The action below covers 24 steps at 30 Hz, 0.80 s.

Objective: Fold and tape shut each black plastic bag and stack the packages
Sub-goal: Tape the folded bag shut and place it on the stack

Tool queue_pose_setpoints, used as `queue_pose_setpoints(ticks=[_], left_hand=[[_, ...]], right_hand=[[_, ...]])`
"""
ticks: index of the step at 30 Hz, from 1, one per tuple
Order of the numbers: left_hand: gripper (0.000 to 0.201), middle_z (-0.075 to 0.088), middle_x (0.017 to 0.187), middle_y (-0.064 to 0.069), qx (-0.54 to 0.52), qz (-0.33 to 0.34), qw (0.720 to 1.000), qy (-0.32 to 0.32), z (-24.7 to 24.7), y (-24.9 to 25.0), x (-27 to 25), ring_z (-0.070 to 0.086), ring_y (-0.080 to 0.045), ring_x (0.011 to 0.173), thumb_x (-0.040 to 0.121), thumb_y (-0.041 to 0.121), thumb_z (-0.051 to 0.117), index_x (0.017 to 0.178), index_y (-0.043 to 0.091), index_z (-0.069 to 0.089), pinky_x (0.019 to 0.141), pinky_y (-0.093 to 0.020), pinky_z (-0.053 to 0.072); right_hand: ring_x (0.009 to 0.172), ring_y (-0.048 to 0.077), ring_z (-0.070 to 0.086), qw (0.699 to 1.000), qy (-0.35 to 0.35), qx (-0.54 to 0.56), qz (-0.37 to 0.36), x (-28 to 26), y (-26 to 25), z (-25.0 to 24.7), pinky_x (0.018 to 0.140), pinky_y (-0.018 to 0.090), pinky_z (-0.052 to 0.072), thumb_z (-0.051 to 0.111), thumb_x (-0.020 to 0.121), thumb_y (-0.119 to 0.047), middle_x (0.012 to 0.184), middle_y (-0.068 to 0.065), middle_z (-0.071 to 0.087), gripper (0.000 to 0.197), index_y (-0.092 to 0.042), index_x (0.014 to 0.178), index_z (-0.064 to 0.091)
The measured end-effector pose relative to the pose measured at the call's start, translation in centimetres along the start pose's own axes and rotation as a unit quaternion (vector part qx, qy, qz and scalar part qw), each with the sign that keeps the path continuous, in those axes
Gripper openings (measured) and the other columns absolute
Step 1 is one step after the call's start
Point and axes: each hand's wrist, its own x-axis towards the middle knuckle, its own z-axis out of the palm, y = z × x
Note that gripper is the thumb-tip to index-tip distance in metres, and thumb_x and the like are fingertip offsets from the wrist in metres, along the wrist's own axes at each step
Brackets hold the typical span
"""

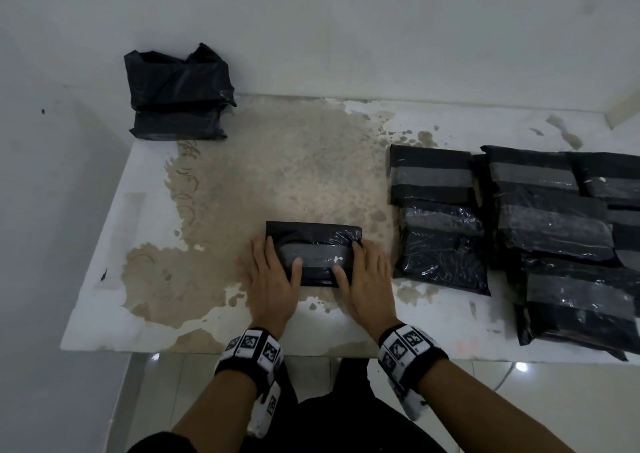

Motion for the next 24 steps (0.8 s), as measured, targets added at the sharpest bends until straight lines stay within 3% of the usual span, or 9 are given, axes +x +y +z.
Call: queue_pose_setpoints(ticks=[2,5,10,17,24], left_hand=[[0.086,0.010,0.166,-0.019,-0.012,-0.008,1.000,-0.007,0.3,0.9,0.9,0.001,-0.032,0.155,0.098,0.062,0.019,0.158,0.001,0.013,0.125,-0.049,-0.004],[0.090,-0.003,0.168,-0.016,-0.012,-0.002,0.999,-0.029,1.3,1.2,1.8,-0.010,-0.028,0.154,0.096,0.067,0.008,0.160,0.004,0.001,0.124,-0.046,-0.009],[0.081,0.005,0.167,-0.017,0.032,0.012,0.999,-0.037,2.3,0.4,2.0,0.000,-0.034,0.155,0.101,0.061,0.003,0.160,0.005,0.006,0.124,-0.052,-0.005],[0.065,0.007,0.168,-0.013,0.038,0.019,0.999,-0.008,2.4,-0.9,1.9,0.004,-0.033,0.155,0.105,0.044,0.011,0.160,0.010,0.013,0.121,-0.049,-0.016],[0.060,0.011,0.168,-0.009,0.038,0.030,0.999,0.001,2.2,-1.7,1.7,0.005,-0.030,0.155,0.106,0.040,0.012,0.161,0.016,0.016,0.123,-0.058,0.000]], right_hand=[[0.144,0.038,0.035,0.999,0.023,0.020,0.019,0.6,-1.2,0.3,0.119,0.056,0.030,0.031,0.103,-0.055,0.153,0.021,0.040,0.072,-0.002,0.149,0.040],[0.151,0.037,0.024,0.999,0.006,0.013,0.039,1.7,-2.5,1.7,0.123,0.054,0.021,0.029,0.101,-0.059,0.162,0.020,0.029,0.078,-0.005,0.157,0.028],[0.154,0.035,0.017,0.998,-0.008,-0.024,0.057,2.3,-2.5,4.2,0.124,0.056,0.015,0.025,0.103,-0.057,0.166,0.015,0.022,0.073,-0.014,0.161,0.020],[0.157,0.029,0.006,0.996,0.010,-0.017,0.087,1.8,-0.7,4.3,0.125,0.054,0.004,0.012,0.107,-0.044,0.169,0.011,0.011,0.060,-0.022,0.163,0.013],[0.155,0.032,0.016,0.997,0.031,-0.019,0.068,1.4,1.4,3.8,0.125,0.043,0.000,0.020,0.107,-0.034,0.167,0.009,0.021,0.057,-0.013,0.159,0.028]])
